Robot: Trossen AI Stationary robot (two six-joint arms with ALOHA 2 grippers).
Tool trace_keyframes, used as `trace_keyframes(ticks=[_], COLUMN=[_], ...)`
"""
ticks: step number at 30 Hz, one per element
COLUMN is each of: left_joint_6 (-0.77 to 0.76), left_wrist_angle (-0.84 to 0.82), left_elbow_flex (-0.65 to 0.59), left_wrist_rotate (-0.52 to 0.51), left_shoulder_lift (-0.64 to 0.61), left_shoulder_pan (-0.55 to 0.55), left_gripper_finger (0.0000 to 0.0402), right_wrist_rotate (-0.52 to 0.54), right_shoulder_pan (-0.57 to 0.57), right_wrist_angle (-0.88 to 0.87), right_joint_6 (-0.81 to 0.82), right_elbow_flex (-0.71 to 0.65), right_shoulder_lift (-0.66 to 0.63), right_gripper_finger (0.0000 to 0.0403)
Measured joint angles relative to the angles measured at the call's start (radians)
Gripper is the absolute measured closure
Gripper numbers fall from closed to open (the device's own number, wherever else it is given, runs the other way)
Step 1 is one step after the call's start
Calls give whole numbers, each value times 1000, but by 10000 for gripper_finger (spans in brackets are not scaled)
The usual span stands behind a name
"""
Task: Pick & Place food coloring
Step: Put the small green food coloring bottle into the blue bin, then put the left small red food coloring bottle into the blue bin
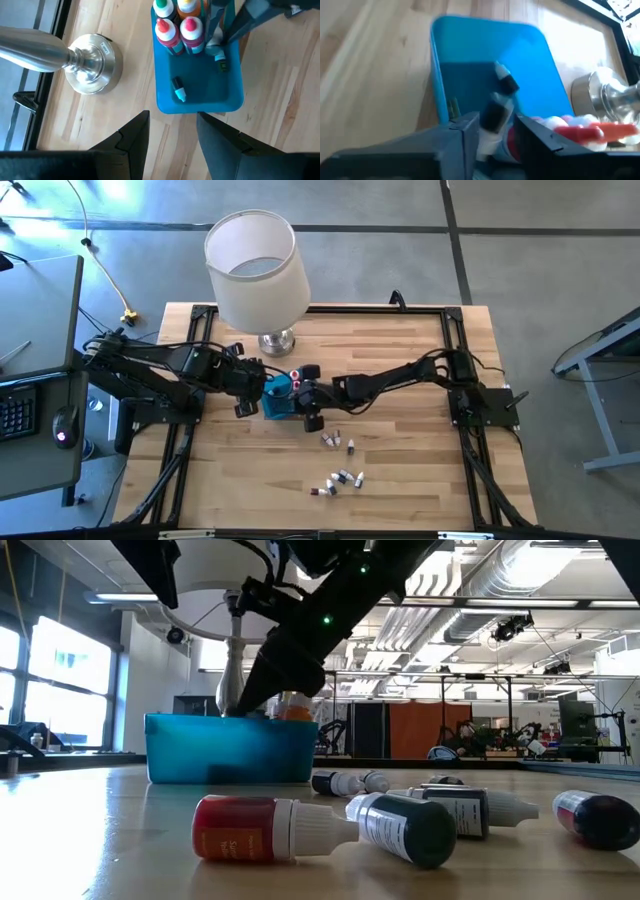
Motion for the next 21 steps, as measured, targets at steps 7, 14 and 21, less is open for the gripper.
trace_keyframes(ticks=[7,14,21], left_joint_6=[-37,-49,9], left_wrist_angle=[-4,-10,19], left_elbow_flex=[0,0,-1], left_wrist_rotate=[10,62,113], left_shoulder_lift=[0,0,4], left_shoulder_pan=[0,0,0], left_gripper_finger=[244,244,244], right_wrist_rotate=[93,26,-27], right_shoulder_pan=[35,121,205], right_wrist_angle=[-13,-189,-514], right_joint_6=[-20,231,444], right_elbow_flex=[0,2,-3], right_shoulder_lift=[-40,-154,-136], right_gripper_finger=[247,250,268])
